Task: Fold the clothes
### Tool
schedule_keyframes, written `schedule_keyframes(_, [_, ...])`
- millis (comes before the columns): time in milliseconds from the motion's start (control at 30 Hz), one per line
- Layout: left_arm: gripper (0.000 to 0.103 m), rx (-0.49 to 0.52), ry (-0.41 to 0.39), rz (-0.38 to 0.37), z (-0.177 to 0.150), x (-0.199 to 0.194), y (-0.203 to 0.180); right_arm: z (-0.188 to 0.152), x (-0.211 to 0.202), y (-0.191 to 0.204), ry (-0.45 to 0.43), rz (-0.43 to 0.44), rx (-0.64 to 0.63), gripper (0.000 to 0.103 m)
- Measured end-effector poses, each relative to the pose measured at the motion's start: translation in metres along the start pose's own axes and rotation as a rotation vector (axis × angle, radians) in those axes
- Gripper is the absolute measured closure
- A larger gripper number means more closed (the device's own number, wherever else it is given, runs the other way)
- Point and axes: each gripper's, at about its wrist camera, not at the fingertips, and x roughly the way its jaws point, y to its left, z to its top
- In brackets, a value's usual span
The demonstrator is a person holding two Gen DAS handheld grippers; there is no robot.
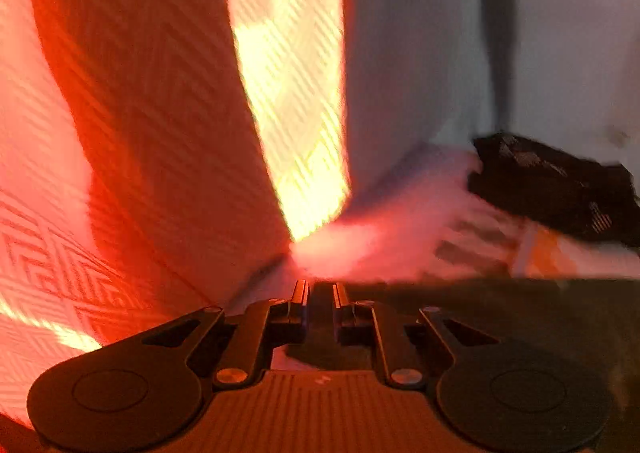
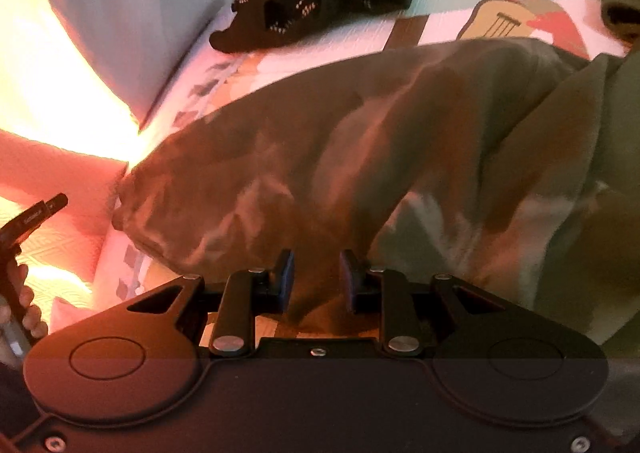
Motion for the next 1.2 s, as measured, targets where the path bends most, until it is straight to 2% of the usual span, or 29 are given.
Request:
schedule_keyframes(67, [0.085, 0.015, 0.025, -0.029, -0.005, 0.003, -0.005, 0.0, 0.006, 0.004, 0.005, -0.013, -0.007, 0.079])
schedule_keyframes(200, [0.072, 0.038, 0.078, -0.096, -0.016, 0.011, -0.017, 0.001, 0.015, 0.012, 0.006, -0.042, -0.021, 0.079])
schedule_keyframes(267, [0.06, 0.049, 0.096, -0.13, -0.019, 0.018, -0.025, 0.002, 0.018, 0.014, 0.003, -0.054, -0.026, 0.079])
schedule_keyframes(333, [0.043, 0.054, 0.111, -0.182, -0.021, 0.022, -0.036, 0.003, 0.021, 0.014, 0.003, -0.07, -0.023, 0.079])
schedule_keyframes(467, [0.041, 0.046, 0.145, -0.339, -0.027, 0.029, -0.059, 0.005, 0.026, 0.017, -0.01, -0.081, -0.029, 0.079])
schedule_keyframes(533, [0.038, 0.058, 0.191, -0.415, -0.032, 0.033, -0.071, 0.005, 0.029, 0.019, -0.013, -0.085, -0.038, 0.079])
schedule_keyframes(567, [0.038, 0.068, 0.207, -0.42, -0.034, 0.036, -0.077, 0.005, 0.03, 0.021, -0.014, -0.087, -0.046, 0.079])
schedule_keyframes(700, [0.038, 0.084, 0.22, -0.406, -0.044, 0.042, -0.093, 0.005, 0.036, 0.027, -0.015, -0.086, -0.068, 0.079])
schedule_keyframes(733, [0.038, 0.102, 0.209, -0.37, -0.043, 0.042, -0.096, 0.006, 0.037, 0.029, -0.014, -0.084, -0.072, 0.079])
schedule_keyframes(767, [0.036, 0.134, 0.199, -0.305, -0.042, 0.044, -0.101, 0.006, 0.039, 0.031, -0.013, -0.085, -0.077, 0.079])
schedule_keyframes(800, [0.025, 0.156, 0.193, -0.259, -0.041, 0.045, -0.103, 0.007, 0.041, 0.033, -0.013, -0.085, -0.082, 0.079])
schedule_keyframes(833, [0.026, 0.152, 0.196, -0.244, -0.04, 0.046, -0.102, 0.007, 0.043, 0.035, -0.014, -0.086, -0.087, 0.079])
schedule_keyframes(900, [0.026, 0.107, 0.22, -0.241, -0.035, 0.05, -0.093, 0.008, 0.046, 0.039, -0.017, -0.089, -0.101, 0.078])
schedule_keyframes(933, [0.026, 0.084, 0.232, -0.24, -0.033, 0.051, -0.088, 0.008, 0.047, 0.041, -0.018, -0.086, -0.107, 0.072])
schedule_keyframes(1000, [0.024, 0.052, 0.255, -0.232, -0.029, 0.054, -0.079, 0.007, 0.048, 0.045, -0.017, -0.079, -0.121, 0.066])
schedule_keyframes(1133, [0.016, -0.055, 0.328, -0.128, -0.024, 0.057, -0.06, 0.005, 0.049, 0.051, -0.019, -0.098, -0.154, 0.066])
schedule_keyframes(1200, [0.014, -0.107, 0.379, -0.142, -0.024, 0.063, -0.051, 0.006, 0.049, 0.049, -0.018, -0.089, -0.143, 0.066])
